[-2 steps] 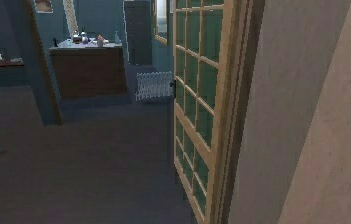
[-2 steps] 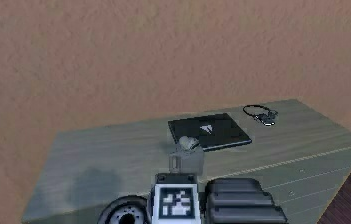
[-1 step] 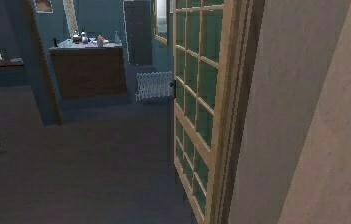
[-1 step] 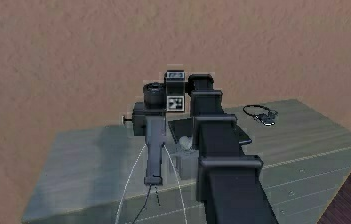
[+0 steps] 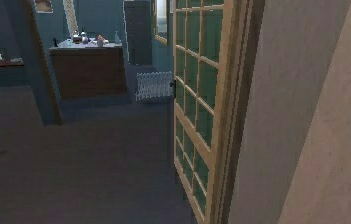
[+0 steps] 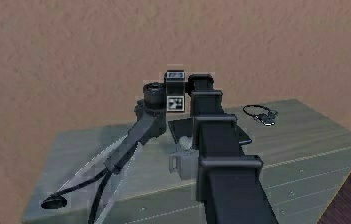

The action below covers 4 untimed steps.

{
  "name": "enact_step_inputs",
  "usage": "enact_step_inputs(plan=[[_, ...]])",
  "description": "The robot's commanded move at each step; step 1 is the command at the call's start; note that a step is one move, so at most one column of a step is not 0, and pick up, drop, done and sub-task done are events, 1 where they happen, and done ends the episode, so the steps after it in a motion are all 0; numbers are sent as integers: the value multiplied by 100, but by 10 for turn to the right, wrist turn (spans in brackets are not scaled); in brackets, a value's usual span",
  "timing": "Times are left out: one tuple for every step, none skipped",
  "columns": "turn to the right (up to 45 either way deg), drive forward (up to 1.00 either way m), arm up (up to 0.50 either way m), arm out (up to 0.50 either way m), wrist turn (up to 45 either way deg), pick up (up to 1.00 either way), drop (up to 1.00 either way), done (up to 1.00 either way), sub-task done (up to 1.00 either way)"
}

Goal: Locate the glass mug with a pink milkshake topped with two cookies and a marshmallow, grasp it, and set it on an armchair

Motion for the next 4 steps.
enact_step_inputs(plan=[[0, 0, 0, 0, 450, 0, 0, 0, 0], [0, 0, 0, 0, 450, 0, 0, 0, 0], [0, 0, 0, 0, 450, 0, 0, 0, 0], [0, 0, 0, 0, 180, 0, 0, 0, 0]])
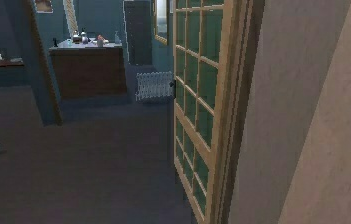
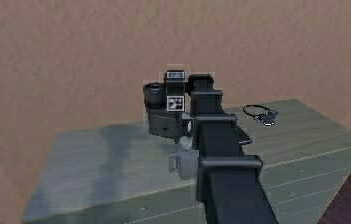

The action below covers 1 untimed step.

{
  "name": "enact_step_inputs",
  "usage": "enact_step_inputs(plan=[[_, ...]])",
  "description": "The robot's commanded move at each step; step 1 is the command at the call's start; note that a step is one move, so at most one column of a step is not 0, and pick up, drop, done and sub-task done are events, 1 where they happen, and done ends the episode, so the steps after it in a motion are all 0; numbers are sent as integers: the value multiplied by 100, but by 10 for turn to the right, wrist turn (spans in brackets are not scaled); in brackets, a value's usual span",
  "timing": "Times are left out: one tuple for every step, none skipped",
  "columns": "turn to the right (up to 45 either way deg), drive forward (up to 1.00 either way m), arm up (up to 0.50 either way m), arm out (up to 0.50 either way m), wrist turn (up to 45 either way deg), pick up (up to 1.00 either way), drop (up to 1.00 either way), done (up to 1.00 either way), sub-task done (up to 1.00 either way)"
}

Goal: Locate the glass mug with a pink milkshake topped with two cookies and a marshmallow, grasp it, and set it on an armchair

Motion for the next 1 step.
enact_step_inputs(plan=[[0, 0, -26, 0, 0, 0, 0, 0, 0]])
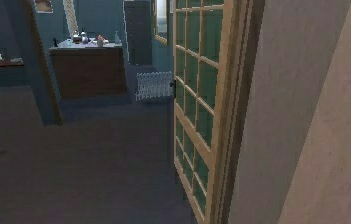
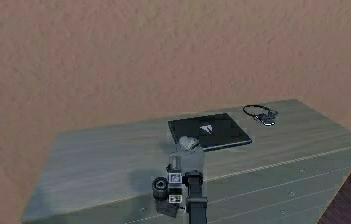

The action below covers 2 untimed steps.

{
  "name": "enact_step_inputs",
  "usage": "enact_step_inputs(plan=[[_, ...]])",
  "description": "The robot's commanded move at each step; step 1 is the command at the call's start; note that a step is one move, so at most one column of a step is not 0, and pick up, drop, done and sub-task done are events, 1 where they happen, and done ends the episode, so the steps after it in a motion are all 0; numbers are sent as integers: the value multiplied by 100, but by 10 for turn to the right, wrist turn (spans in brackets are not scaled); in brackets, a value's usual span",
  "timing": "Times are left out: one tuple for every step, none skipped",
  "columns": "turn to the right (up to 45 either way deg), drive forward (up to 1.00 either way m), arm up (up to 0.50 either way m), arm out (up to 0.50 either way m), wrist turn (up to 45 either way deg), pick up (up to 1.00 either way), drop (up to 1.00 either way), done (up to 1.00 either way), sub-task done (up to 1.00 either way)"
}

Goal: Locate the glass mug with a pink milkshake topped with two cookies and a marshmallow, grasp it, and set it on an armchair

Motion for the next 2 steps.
enact_step_inputs(plan=[[0, 0, 0, 0, 0, 100, 0, 0, 0], [0, 0, 10, 0, 0, 0, 0, 0, 0]])
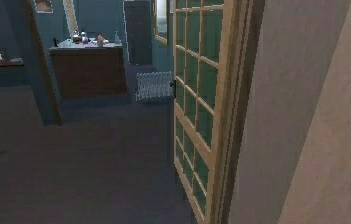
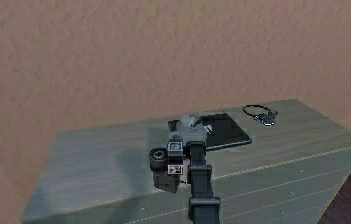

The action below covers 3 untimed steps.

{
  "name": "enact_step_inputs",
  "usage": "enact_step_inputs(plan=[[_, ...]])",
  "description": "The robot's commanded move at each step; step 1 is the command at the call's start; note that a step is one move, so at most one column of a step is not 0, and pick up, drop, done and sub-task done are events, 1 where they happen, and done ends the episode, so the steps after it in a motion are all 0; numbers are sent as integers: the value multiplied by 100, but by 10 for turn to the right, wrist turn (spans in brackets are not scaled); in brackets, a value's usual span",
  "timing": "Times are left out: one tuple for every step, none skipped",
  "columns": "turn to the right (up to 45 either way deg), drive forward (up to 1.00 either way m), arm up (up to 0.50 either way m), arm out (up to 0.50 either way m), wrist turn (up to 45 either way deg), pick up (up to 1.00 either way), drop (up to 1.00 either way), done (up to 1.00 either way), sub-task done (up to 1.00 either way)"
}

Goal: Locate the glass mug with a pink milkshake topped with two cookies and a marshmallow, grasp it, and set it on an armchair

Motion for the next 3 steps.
enact_step_inputs(plan=[[0, 0, 16, 0, 0, 0, 0, 0, 0], [0, 0, 0, 0, -450, 0, 0, 0, 0], [0, 0, 0, 0, -450, 0, 0, 0, 0]])
